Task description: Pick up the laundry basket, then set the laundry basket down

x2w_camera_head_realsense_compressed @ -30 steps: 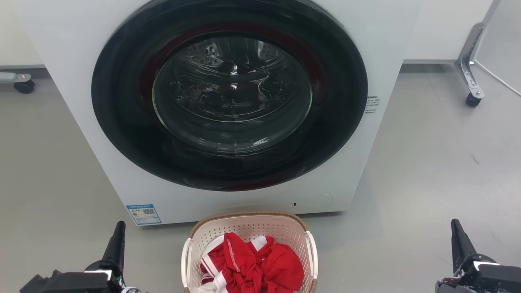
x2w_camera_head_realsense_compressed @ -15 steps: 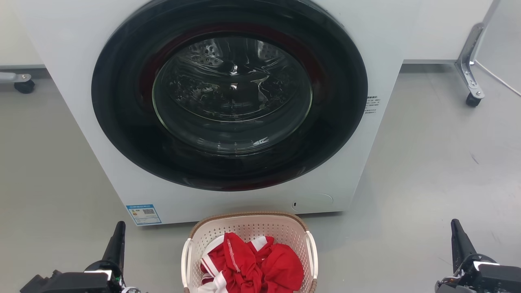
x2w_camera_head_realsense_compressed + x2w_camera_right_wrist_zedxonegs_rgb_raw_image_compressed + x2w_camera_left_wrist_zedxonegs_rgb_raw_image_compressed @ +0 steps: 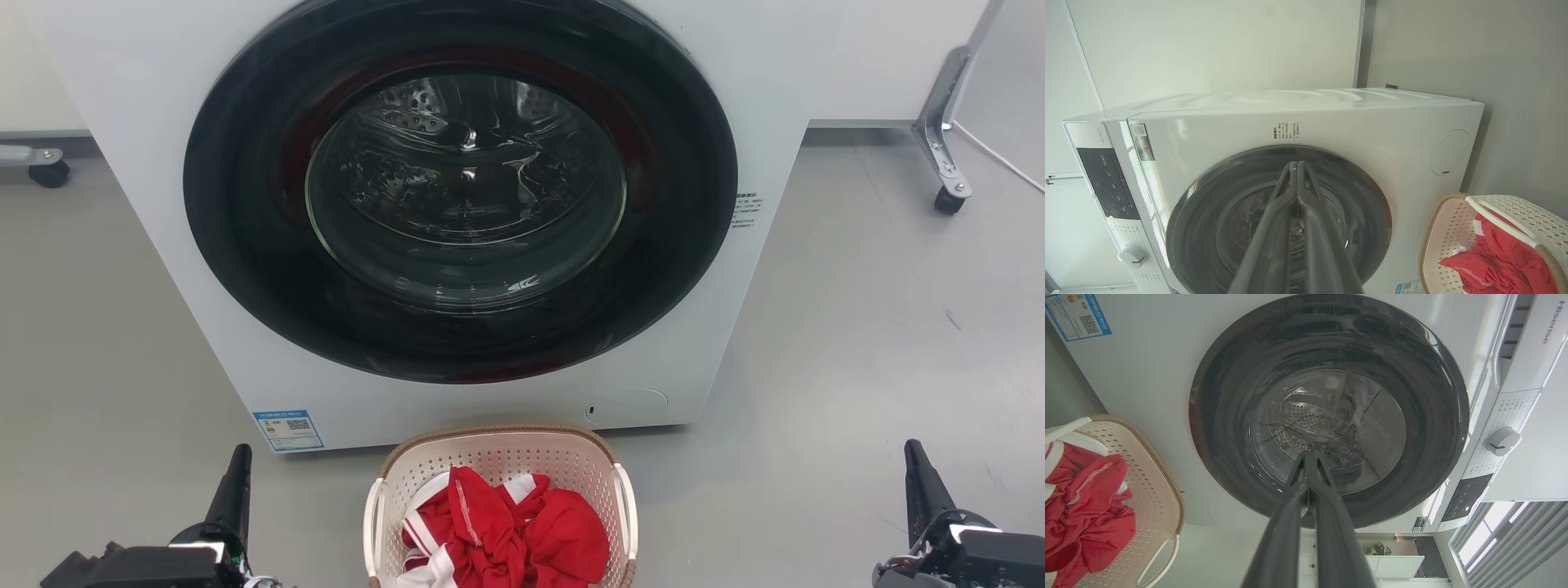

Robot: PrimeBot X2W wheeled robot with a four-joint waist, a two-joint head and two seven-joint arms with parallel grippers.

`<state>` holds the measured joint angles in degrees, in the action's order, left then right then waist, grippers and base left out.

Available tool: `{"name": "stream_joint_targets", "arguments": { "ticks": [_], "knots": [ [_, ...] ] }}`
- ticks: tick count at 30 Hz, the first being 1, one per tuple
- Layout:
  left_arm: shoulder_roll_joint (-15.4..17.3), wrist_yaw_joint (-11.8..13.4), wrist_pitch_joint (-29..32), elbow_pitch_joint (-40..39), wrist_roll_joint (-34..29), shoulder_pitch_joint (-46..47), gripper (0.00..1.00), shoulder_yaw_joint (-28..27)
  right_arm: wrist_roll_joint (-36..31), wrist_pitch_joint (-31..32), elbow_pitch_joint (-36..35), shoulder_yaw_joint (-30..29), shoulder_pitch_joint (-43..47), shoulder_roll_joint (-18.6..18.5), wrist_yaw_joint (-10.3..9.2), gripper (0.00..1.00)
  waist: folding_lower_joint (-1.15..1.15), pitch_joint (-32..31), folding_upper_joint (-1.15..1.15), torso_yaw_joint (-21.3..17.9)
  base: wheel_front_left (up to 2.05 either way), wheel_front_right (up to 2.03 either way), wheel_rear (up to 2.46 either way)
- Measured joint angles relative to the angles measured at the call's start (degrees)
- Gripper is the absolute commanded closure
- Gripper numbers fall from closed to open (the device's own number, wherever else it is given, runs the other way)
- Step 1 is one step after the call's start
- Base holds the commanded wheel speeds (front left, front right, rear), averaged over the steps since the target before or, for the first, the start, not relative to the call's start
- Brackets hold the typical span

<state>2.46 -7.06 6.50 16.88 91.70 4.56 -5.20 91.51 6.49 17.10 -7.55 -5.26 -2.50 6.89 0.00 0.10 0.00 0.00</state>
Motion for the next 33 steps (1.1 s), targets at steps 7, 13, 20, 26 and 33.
{"name": "stream_joint_targets", "arguments": {
  "ticks": [7,13,20,26,33],
  "knots": [
    [0.0,0.0,0.0,0.0,0.0,0.0,1.00,0.0,0.0,0.0,0.0,0.0,0.0,0.0,0.00,1.00,0.00,0.0,0.00,0.0,0.00,0.00,0.00],
    [0.0,0.0,0.0,0.0,0.0,0.0,1.00,0.0,0.0,0.0,0.0,0.0,0.0,0.0,0.00,1.00,0.00,0.0,0.00,0.0,0.00,0.00,0.00],
    [0.0,0.0,0.0,0.0,0.0,0.0,1.00,0.0,0.0,0.0,0.0,0.0,0.0,0.0,0.00,1.00,-0.02,0.0,0.00,0.0,0.00,0.00,0.00],
    [0.0,0.0,0.0,0.0,0.0,0.0,1.00,0.0,0.0,0.0,0.0,0.0,0.0,0.0,0.00,1.00,-0.01,0.0,0.00,0.0,0.00,0.00,0.00],
    [0.0,0.0,0.0,0.0,0.0,0.0,1.00,0.0,0.0,0.0,0.0,0.0,0.0,0.0,0.00,1.00,-0.01,0.0,0.00,0.0,0.00,0.00,0.00]
  ]
}}
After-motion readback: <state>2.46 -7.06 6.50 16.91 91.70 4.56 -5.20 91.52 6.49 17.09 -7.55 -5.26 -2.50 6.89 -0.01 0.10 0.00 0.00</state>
